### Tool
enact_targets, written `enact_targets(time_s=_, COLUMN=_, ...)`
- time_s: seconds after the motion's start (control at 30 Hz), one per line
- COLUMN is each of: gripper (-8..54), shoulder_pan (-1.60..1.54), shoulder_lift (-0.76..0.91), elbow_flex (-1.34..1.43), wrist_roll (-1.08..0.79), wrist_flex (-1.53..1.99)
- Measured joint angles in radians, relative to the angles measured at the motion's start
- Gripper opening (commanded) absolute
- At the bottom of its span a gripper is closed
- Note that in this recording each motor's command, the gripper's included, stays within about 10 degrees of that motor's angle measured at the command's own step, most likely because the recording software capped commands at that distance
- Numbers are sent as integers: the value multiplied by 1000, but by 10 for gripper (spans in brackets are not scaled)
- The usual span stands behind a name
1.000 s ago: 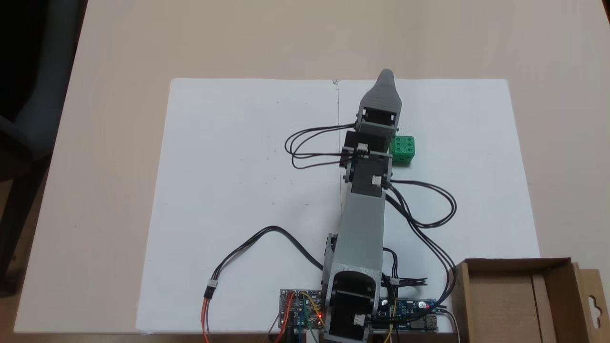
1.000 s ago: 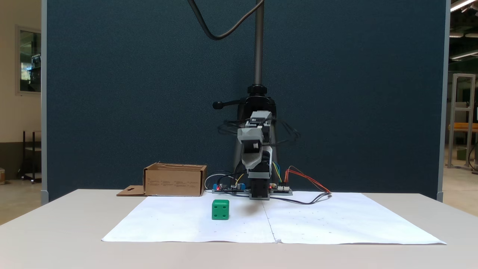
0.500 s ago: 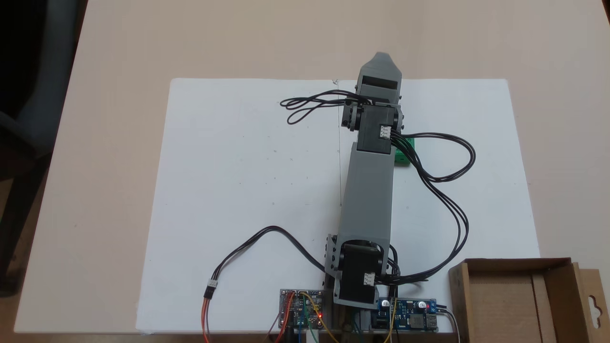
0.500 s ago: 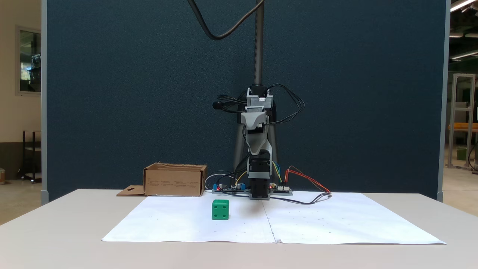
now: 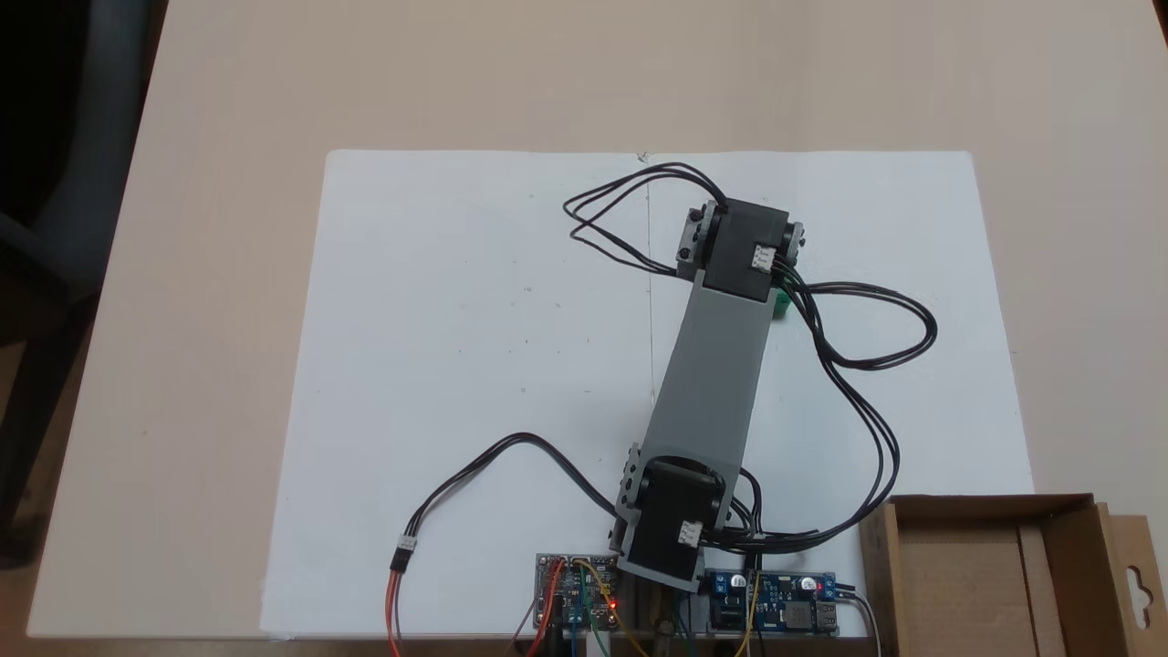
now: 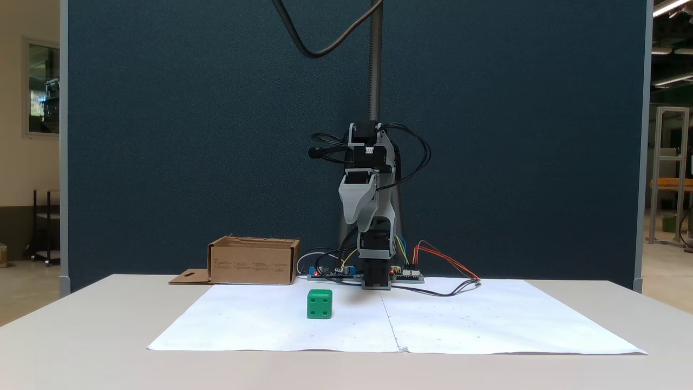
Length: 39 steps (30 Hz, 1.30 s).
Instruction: Grasp a green dice and put it in the bin.
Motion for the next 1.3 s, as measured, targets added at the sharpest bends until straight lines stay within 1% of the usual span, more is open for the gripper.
enact_targets(time_s=0.13, gripper=451, shoulder_pan=58, shoulder_lift=-23, elbow_flex=-2, wrist_roll=-58, wrist_flex=57)
enact_targets(time_s=0.23, gripper=451, shoulder_pan=71, shoulder_lift=-64, elbow_flex=-2, wrist_roll=-135, wrist_flex=55)
enact_targets(time_s=0.33, gripper=451, shoulder_pan=80, shoulder_lift=-66, elbow_flex=-14, wrist_roll=-225, wrist_flex=57)
enact_targets(time_s=0.53, gripper=448, shoulder_pan=196, shoulder_lift=-158, elbow_flex=-229, wrist_roll=-387, wrist_flex=57)
enact_targets(time_s=0.6, gripper=448, shoulder_pan=216, shoulder_lift=-192, elbow_flex=-258, wrist_roll=-417, wrist_flex=57)
enact_targets(time_s=0.77, gripper=451, shoulder_pan=233, shoulder_lift=-258, elbow_flex=-310, wrist_roll=-436, wrist_flex=57)
enact_targets(time_s=1.0, gripper=453, shoulder_pan=265, shoulder_lift=-350, elbow_flex=-311, wrist_roll=-436, wrist_flex=57)
enact_targets(time_s=1.2, gripper=452, shoulder_pan=252, shoulder_lift=-489, elbow_flex=-345, wrist_roll=-436, wrist_flex=44)
enact_targets(time_s=1.3, gripper=451, shoulder_pan=249, shoulder_lift=-503, elbow_flex=-345, wrist_roll=-436, wrist_flex=18)
